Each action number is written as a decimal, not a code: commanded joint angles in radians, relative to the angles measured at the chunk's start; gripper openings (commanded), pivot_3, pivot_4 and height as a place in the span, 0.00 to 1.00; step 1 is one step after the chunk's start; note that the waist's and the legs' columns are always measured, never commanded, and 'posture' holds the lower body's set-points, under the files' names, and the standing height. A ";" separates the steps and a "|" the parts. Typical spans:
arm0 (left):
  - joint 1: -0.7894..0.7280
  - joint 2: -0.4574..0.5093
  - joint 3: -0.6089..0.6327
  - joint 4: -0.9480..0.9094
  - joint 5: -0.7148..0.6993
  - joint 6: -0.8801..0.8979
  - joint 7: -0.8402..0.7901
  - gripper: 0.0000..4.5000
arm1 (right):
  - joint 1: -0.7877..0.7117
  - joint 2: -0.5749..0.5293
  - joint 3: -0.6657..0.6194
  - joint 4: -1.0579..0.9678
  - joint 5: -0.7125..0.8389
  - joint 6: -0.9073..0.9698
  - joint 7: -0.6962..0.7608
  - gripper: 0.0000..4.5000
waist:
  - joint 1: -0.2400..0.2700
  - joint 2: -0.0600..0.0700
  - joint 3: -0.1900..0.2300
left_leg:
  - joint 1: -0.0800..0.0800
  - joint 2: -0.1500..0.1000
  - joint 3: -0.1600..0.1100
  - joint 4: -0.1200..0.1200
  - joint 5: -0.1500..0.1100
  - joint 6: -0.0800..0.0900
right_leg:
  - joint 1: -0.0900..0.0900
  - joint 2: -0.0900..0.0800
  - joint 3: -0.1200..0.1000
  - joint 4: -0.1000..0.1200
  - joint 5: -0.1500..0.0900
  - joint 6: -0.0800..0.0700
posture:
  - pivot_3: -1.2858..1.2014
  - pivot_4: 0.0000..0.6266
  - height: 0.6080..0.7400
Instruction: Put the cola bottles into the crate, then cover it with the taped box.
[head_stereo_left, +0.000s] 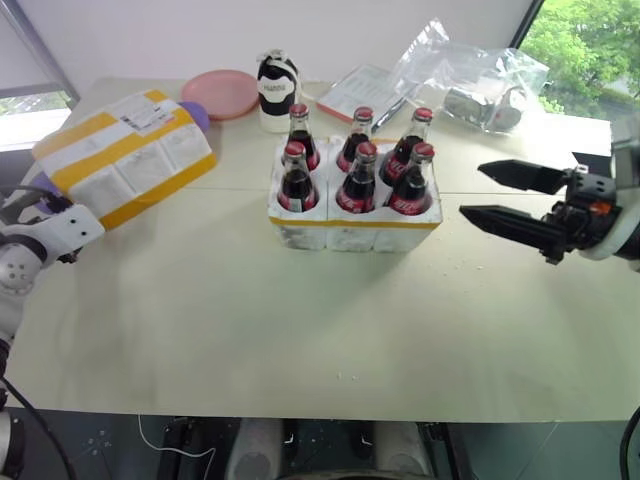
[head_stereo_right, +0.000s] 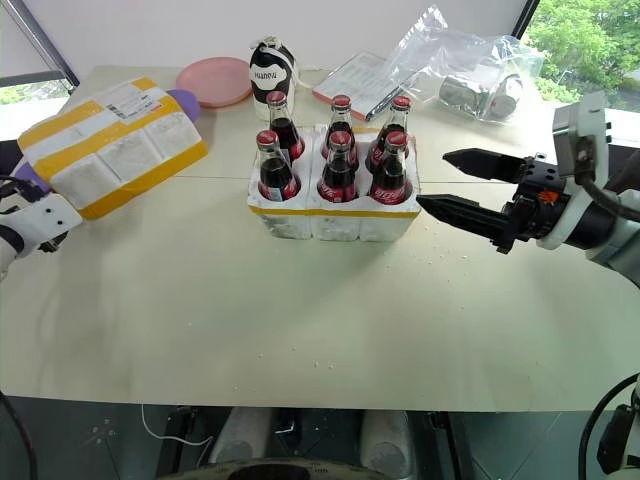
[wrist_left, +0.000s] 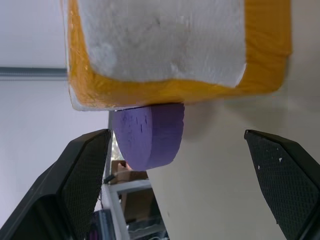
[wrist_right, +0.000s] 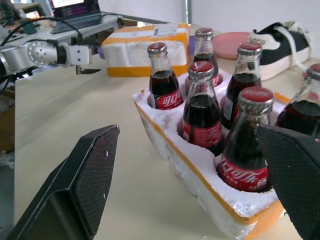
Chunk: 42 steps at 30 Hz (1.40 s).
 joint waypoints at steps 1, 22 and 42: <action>-0.087 0.007 -0.035 0.101 0.047 -0.042 0.065 1.00 | 0.004 -0.021 -0.068 -0.013 0.033 -0.002 -0.030 0.99 | 0.002 -0.001 0.000 | 0.000 0.000 0.000 0.000 0.000 0.000 | 0.000 0.000 0.000 0.000 0.000 0.000 | 0.52 0.24 1.00; -0.397 -0.102 -0.187 0.524 0.120 -0.024 0.181 0.70 | 0.072 -0.049 -0.175 -0.035 0.104 0.000 -0.117 1.00 | 0.002 -0.007 -0.002 | 0.000 0.000 0.000 0.002 0.000 0.000 | 0.000 0.000 0.000 0.001 0.000 0.000 | 0.52 0.24 1.00; -0.399 -0.077 -0.207 0.515 0.121 -0.054 0.219 0.02 | 0.071 -0.026 -0.118 -0.009 0.104 -0.050 -0.153 1.00 | 0.000 -0.008 -0.002 | 0.000 0.000 -0.001 0.002 0.000 0.001 | 0.000 0.000 0.000 0.001 0.000 0.000 | 0.52 0.24 1.00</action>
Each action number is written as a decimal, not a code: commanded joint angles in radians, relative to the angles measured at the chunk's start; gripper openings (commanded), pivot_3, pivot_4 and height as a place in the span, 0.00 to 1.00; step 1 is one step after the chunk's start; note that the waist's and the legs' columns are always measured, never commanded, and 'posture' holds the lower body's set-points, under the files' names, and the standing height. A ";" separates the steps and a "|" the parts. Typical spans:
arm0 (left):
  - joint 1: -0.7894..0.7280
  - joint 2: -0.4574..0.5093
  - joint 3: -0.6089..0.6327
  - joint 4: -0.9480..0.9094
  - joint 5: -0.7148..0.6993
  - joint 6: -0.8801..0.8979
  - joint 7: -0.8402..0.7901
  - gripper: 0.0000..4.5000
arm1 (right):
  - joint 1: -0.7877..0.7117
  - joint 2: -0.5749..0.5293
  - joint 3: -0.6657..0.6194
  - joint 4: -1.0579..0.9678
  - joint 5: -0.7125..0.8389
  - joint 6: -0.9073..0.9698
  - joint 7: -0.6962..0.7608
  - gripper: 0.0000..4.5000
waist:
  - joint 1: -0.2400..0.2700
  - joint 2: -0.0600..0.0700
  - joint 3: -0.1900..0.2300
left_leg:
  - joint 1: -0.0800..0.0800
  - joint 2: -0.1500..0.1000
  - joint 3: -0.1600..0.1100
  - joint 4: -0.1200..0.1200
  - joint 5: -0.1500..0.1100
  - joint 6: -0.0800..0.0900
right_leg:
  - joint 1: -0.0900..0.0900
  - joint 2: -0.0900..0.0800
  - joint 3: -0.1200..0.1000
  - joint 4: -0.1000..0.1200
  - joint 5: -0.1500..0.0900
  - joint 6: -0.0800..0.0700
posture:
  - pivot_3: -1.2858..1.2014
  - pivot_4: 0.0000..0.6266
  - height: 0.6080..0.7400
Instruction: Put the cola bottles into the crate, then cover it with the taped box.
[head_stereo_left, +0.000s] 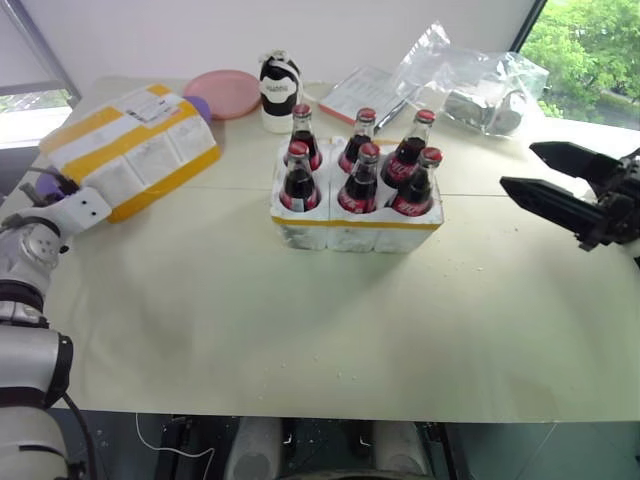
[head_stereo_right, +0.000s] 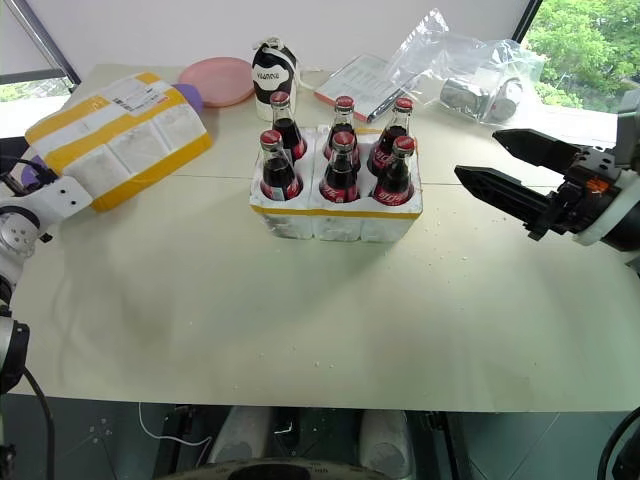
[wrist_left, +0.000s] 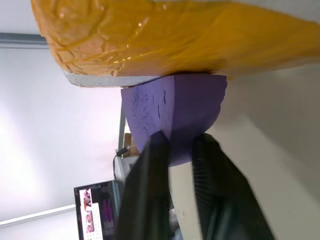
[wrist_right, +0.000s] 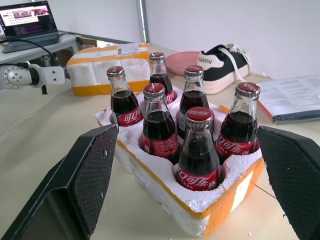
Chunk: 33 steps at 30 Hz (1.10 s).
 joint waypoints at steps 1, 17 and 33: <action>0.003 0.039 0.004 -0.015 -0.003 -0.013 0.019 0.02 | -0.021 -0.002 -0.004 -0.002 0.001 -0.029 0.001 1.00 | 0.000 0.000 0.000 | 0.000 0.000 0.000 0.000 0.000 0.000 | 0.000 0.000 0.000 0.000 0.000 0.000 | 0.52 0.24 1.00; 0.474 0.207 0.198 -0.475 -0.171 -0.099 -0.040 0.02 | -0.066 0.011 0.077 0.050 -0.030 -0.059 0.011 1.00 | -0.007 0.001 0.000 | 0.000 0.002 -0.002 0.000 0.000 0.000 | -0.001 -0.001 0.001 0.000 0.000 0.000 | 0.52 0.24 1.00; 0.900 0.124 0.418 -0.993 -0.173 0.149 -0.039 0.02 | -0.049 -0.019 0.119 0.042 -0.041 -0.035 0.116 1.00 | 0.001 0.002 -0.001 | 0.001 0.003 -0.003 0.000 -0.001 0.001 | -0.001 -0.002 0.000 0.000 0.000 0.000 | 0.52 0.24 1.00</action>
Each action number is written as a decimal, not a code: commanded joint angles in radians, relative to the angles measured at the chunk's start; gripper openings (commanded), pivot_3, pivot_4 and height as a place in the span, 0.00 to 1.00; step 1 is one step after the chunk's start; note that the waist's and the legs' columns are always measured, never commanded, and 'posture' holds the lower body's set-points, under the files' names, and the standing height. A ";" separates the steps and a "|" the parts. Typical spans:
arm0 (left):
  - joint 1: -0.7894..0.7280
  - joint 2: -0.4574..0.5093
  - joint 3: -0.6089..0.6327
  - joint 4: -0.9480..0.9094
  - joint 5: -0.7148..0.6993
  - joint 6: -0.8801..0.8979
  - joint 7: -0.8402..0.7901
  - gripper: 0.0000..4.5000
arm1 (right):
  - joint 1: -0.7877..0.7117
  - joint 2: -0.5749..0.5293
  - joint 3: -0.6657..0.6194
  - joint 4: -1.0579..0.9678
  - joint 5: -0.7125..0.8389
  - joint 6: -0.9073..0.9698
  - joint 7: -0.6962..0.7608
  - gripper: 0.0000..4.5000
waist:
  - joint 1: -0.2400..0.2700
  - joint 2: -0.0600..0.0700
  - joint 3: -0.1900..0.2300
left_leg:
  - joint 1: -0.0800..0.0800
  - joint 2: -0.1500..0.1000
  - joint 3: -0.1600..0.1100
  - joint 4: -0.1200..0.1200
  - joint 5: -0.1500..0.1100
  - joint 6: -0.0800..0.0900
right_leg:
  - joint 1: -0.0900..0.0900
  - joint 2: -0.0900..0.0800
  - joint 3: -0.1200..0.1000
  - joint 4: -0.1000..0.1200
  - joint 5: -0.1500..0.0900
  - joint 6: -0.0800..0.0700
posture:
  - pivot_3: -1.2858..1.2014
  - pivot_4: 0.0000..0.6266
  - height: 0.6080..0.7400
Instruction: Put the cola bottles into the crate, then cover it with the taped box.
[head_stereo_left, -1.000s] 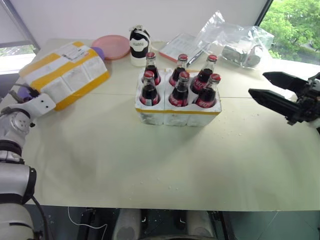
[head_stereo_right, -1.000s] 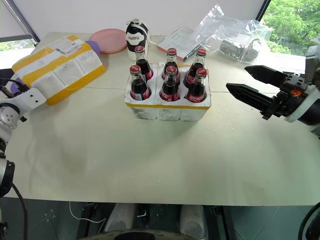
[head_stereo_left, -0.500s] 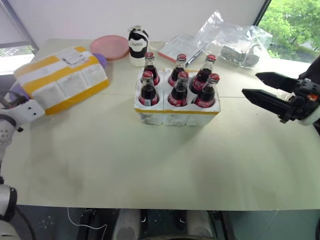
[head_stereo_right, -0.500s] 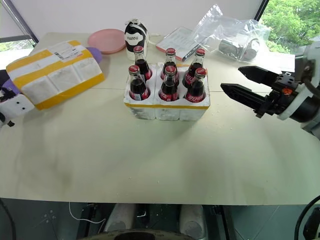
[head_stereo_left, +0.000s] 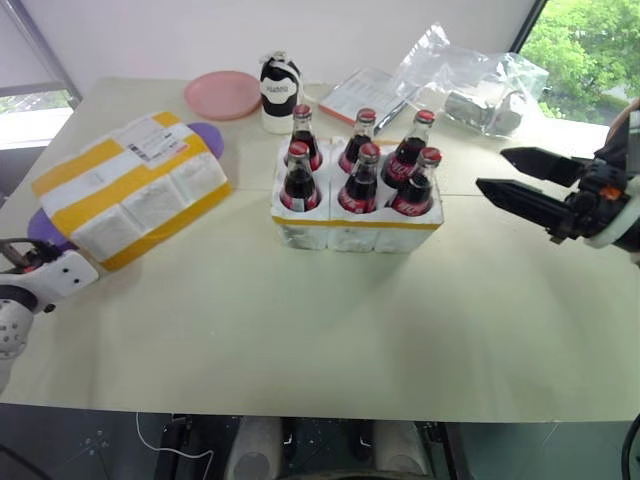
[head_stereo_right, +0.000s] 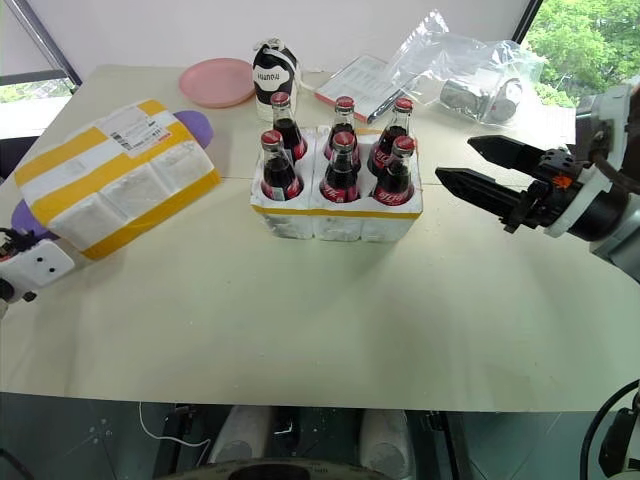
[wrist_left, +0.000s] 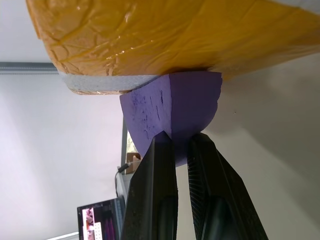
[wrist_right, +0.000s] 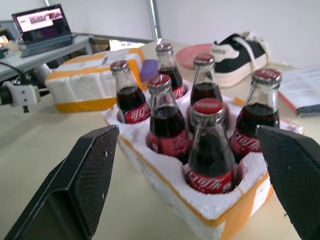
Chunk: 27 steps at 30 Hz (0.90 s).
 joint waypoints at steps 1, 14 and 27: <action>-0.023 0.000 0.016 -0.019 0.020 0.004 0.002 0.10 | 0.013 -0.039 -0.028 -0.051 0.020 0.005 0.053 1.00 | 0.000 0.000 0.000 | 0.000 0.000 0.000 0.000 0.000 0.000 | 0.000 0.000 0.000 0.000 0.000 0.000 | 0.52 0.24 1.00; 0.000 -0.022 0.025 -0.061 0.069 0.024 0.031 0.82 | 0.048 -0.053 -0.047 -0.101 0.028 0.005 0.094 1.00 | -0.002 0.000 0.000 | 0.000 0.000 0.000 0.000 0.000 0.000 | 0.000 0.000 0.000 0.000 0.000 0.000 | 0.52 0.24 1.00; -0.309 -0.065 -0.146 0.221 0.181 -0.036 0.083 0.82 | 0.041 -0.077 -0.050 -0.121 0.047 0.011 0.124 1.00 | -0.003 -0.001 0.000 | 0.000 0.000 0.001 0.000 0.000 0.000 | 0.000 0.001 0.000 0.000 0.000 0.000 | 0.52 0.24 1.00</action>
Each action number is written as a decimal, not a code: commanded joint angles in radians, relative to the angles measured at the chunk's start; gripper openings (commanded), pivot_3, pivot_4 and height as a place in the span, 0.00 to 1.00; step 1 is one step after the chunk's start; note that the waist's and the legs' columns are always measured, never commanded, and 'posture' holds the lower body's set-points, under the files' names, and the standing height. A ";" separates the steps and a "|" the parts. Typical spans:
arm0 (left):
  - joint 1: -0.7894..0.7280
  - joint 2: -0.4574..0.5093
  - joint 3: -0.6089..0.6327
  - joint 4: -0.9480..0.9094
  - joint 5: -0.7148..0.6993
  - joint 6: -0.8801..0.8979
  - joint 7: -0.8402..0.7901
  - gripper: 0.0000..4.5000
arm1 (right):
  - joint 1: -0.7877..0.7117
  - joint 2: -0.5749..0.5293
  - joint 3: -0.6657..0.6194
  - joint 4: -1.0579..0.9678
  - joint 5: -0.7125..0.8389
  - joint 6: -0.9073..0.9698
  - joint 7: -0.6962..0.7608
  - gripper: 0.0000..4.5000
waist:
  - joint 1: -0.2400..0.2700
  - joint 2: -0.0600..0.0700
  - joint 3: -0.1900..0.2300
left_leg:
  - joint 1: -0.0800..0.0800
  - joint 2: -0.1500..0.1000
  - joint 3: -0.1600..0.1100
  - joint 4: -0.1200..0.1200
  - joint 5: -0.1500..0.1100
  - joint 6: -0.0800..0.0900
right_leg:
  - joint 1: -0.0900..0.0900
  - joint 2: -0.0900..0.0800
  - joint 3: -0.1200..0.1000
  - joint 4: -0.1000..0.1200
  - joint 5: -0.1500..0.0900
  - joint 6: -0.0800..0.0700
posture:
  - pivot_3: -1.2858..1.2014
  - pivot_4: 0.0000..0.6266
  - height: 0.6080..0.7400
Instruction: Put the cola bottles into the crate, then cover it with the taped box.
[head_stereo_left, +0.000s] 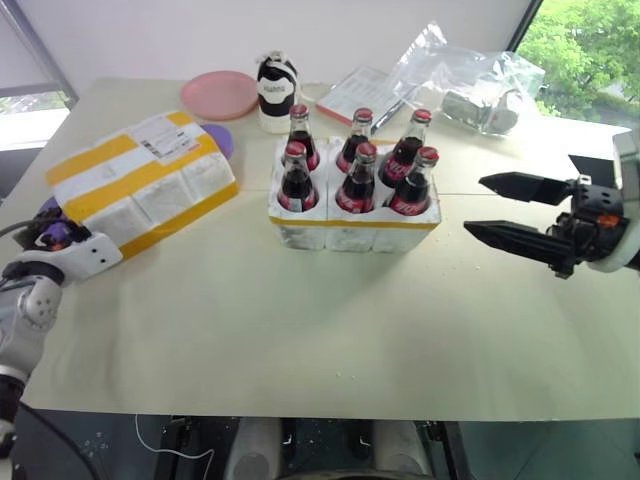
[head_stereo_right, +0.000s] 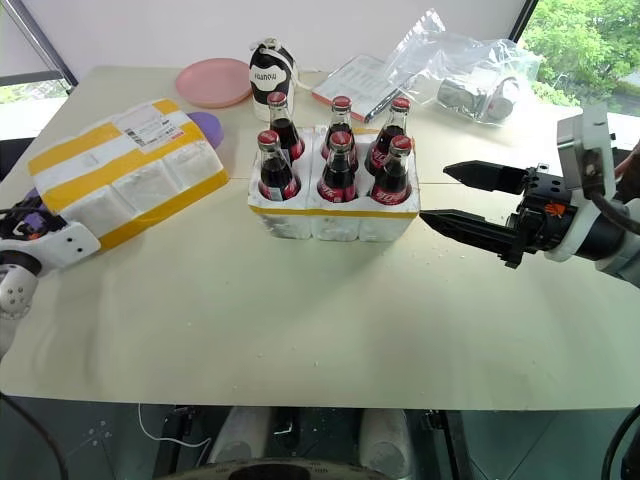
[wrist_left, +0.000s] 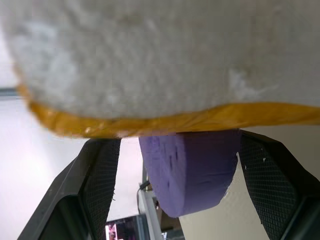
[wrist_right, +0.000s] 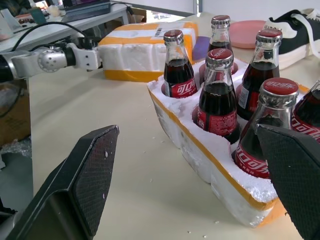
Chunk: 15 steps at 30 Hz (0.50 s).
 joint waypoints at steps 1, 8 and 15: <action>-0.057 0.005 -0.018 0.073 0.016 -0.025 0.025 0.82 | -0.007 -0.017 -0.032 -0.029 0.019 -0.006 0.000 1.00 | 0.001 0.000 0.000 | 0.000 0.000 0.000 0.000 0.000 0.000 | 0.000 0.000 0.000 0.000 0.000 0.000 | 0.52 0.24 1.00; -0.136 -0.013 -0.047 0.173 0.006 -0.058 0.025 0.71 | 0.013 -0.013 -0.062 -0.035 0.027 0.000 -0.016 1.00 | 0.004 0.000 0.000 | 0.000 0.000 0.000 0.000 0.000 0.000 | 0.000 -0.001 0.000 0.000 0.000 0.000 | 0.52 0.24 1.00; -0.194 -0.015 -0.067 0.202 0.018 -0.070 0.030 0.21 | 0.017 -0.008 -0.066 -0.037 0.040 -0.003 -0.032 1.00 | 0.003 0.000 0.000 | 0.000 0.000 -0.001 0.000 0.000 0.000 | 0.001 -0.001 0.000 0.000 0.000 0.000 | 0.52 0.24 1.00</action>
